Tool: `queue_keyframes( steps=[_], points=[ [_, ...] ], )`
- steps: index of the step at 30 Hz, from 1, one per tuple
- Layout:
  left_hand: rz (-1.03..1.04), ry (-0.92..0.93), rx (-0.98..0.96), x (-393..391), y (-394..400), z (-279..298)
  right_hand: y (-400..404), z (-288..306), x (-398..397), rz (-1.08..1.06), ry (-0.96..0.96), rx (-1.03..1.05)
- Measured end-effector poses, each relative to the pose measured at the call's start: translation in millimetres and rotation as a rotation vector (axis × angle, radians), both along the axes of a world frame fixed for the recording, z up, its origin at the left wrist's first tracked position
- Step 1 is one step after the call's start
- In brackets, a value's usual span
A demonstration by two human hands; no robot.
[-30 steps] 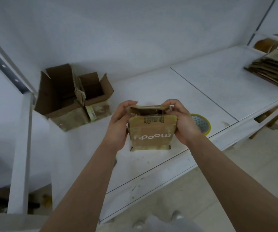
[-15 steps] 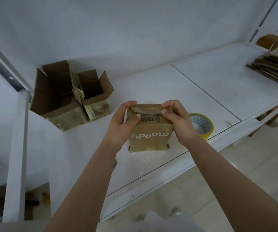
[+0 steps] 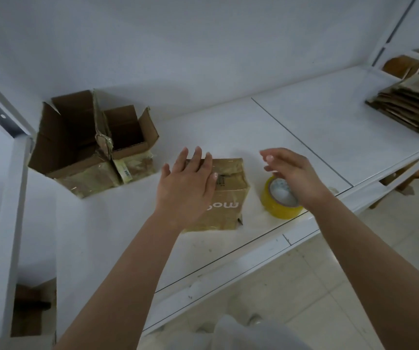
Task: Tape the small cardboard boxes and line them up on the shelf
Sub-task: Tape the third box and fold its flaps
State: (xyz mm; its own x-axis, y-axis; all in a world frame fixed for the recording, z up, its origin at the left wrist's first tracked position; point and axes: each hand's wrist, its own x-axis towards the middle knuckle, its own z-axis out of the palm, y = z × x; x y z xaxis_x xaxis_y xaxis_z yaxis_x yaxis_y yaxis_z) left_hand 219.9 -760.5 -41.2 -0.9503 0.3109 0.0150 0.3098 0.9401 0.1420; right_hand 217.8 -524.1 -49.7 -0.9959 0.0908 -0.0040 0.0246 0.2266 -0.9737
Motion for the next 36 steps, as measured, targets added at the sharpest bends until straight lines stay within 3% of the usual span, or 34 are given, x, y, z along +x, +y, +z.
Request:
queue_keyframes(
  steps=[2, 8, 11, 15, 19, 21, 24, 27, 29, 34, 36],
  points=[
    [0.013, -0.004, 0.007, 0.8, 2.0, -0.5, 14.5, -5.3, -0.5, 0.031, -0.07, 0.291],
    [0.022, 0.011, 0.055, 4.7, 3.0, 2.5, 22.1, -40.2, 11.7, 0.544, -0.314, 1.134],
    [0.011, 0.004, 0.079, 4.4, 2.4, 4.0, 20.0, -52.5, 17.2, 0.47, -0.245, 1.348],
    [0.018, -0.026, 0.066, 4.7, 2.7, 6.6, 31.6, -39.0, 13.7, 0.353, -0.213, 1.225],
    [0.06, 0.0, -0.163, 5.8, 7.7, 11.1, 37.5, 13.7, 6.0, 0.198, -0.073, 0.606],
    [0.035, 0.003, -0.205, 4.1, 14.4, 16.3, 30.5, 47.9, 6.7, 0.228, -0.016, 0.326],
    [-0.026, -0.1, 0.119, 1.5, 19.9, 20.9, 9.6, 91.3, 11.1, 0.361, 0.036, 0.163],
    [-0.025, -0.323, 0.781, 6.7, 8.0, 26.1, -16.2, 112.2, 14.3, 0.451, 0.013, 0.161],
    [-0.062, -0.402, 1.098, 12.4, -0.4, 28.6, -33.0, 113.7, 12.0, 0.486, -0.017, 0.217],
    [-0.16, -0.304, 1.286, 16.8, -1.7, 30.8, -61.7, 111.7, 0.9, 0.527, -0.022, 0.409],
    [-0.087, -0.243, 1.357, 17.8, 0.1, 32.2, -66.2, 111.3, -3.2, 0.541, -0.035, 0.458]
  ],
)
